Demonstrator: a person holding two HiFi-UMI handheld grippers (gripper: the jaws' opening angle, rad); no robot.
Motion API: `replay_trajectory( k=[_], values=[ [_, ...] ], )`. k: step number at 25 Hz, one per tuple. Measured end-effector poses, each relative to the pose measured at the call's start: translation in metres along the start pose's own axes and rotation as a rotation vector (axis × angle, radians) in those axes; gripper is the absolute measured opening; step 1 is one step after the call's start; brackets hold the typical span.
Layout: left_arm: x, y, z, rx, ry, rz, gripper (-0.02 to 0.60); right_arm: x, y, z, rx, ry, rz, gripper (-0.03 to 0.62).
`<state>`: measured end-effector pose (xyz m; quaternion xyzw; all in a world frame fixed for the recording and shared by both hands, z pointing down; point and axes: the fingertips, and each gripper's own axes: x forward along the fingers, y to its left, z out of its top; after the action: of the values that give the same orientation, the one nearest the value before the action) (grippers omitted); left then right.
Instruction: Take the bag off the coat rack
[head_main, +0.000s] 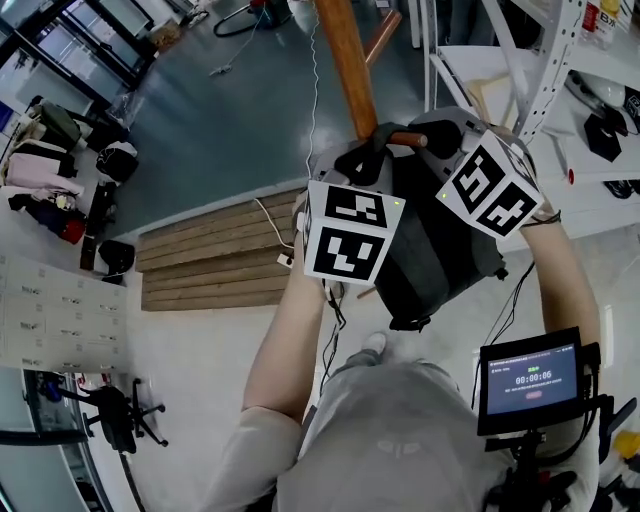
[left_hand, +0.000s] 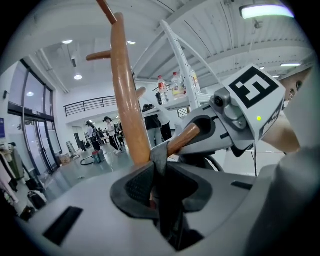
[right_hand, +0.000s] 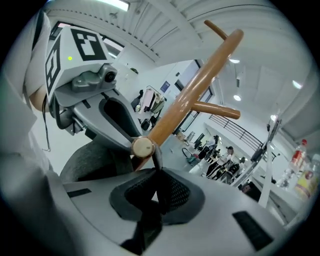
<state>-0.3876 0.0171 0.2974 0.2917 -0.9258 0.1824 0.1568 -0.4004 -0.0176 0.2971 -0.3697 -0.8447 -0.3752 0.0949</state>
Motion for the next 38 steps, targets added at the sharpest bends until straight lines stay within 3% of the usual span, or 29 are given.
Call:
replay_trajectory(
  k=[3, 17, 23, 30, 38],
  values=[
    [0.001, 0.0, -0.002, -0.027, -0.033, 0.003, 0.077, 0.001, -0.002, 0.0, 0.1, -0.056, -0.068, 0.037],
    [0.014, -0.002, -0.001, -0.082, -0.133, -0.007, 0.069, 0.003, -0.015, -0.01, 0.223, -0.1, -0.244, 0.037],
    [0.002, -0.005, 0.001, -0.025, -0.095, -0.015, 0.051, -0.011, -0.021, 0.001, 0.236, -0.074, -0.322, 0.037],
    [-0.032, -0.017, 0.026, 0.058, -0.138, 0.005, 0.046, -0.049, -0.025, 0.025, 0.335, -0.157, -0.381, 0.038],
    [-0.049, -0.032, 0.056, 0.132, -0.172, -0.032, 0.046, -0.087, -0.035, 0.035, 0.342, -0.168, -0.43, 0.038]
  ],
)
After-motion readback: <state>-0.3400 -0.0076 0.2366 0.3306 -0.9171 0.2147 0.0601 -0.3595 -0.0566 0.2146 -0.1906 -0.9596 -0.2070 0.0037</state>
